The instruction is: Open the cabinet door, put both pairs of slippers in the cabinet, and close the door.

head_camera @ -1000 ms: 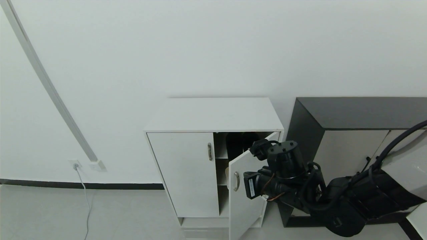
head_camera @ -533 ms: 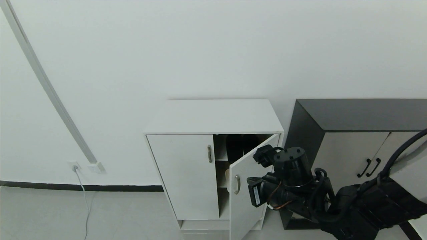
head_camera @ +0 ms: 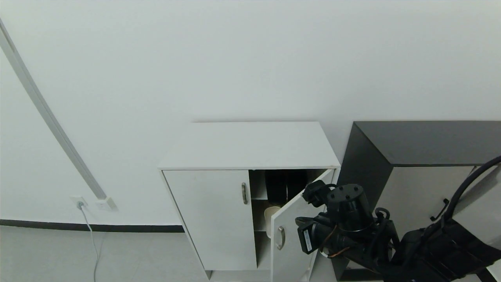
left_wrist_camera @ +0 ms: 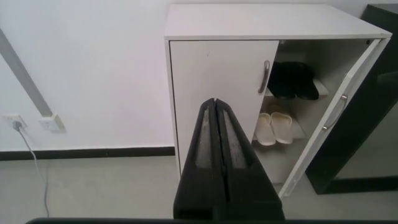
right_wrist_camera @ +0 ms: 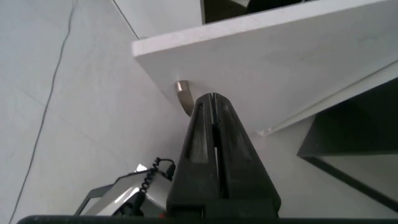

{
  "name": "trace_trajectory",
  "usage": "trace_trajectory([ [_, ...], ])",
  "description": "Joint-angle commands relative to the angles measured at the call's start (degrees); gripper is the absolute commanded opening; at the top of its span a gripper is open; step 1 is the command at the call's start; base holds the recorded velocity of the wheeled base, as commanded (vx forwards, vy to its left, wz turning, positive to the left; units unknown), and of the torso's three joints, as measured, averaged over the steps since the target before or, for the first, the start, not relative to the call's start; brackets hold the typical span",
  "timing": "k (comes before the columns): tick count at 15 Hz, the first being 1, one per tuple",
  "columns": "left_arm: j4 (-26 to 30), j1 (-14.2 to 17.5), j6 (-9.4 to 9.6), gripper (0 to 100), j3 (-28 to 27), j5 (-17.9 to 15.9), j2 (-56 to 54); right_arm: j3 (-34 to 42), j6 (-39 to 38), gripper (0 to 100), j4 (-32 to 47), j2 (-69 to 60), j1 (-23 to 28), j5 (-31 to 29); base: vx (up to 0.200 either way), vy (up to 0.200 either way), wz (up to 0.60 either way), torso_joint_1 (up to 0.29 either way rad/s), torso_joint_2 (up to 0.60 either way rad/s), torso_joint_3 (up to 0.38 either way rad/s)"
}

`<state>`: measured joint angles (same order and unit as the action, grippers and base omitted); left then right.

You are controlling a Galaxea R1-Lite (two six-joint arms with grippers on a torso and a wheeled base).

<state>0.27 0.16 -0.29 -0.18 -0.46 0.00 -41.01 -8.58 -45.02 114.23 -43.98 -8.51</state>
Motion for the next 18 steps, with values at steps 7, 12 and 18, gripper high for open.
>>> trace_trajectory([
  [7,0.00,0.02,0.03,0,0.01,0.02,0.00,-6.72,0.14,0,-3.32,10.75,2.41,0.77,0.000,0.000,0.00,0.000,0.00,0.000],
  [12,0.00,0.02,0.12,0,0.01,0.02,0.00,-15.15,0.14,0,-3.23,17.17,3.38,0.77,0.000,0.000,0.00,0.000,0.00,0.000],
  [18,0.00,0.02,0.03,0,0.01,0.02,0.00,-22.10,0.23,0,-3.06,21.21,4.78,0.77,0.000,0.000,0.00,0.000,0.00,0.000],
])
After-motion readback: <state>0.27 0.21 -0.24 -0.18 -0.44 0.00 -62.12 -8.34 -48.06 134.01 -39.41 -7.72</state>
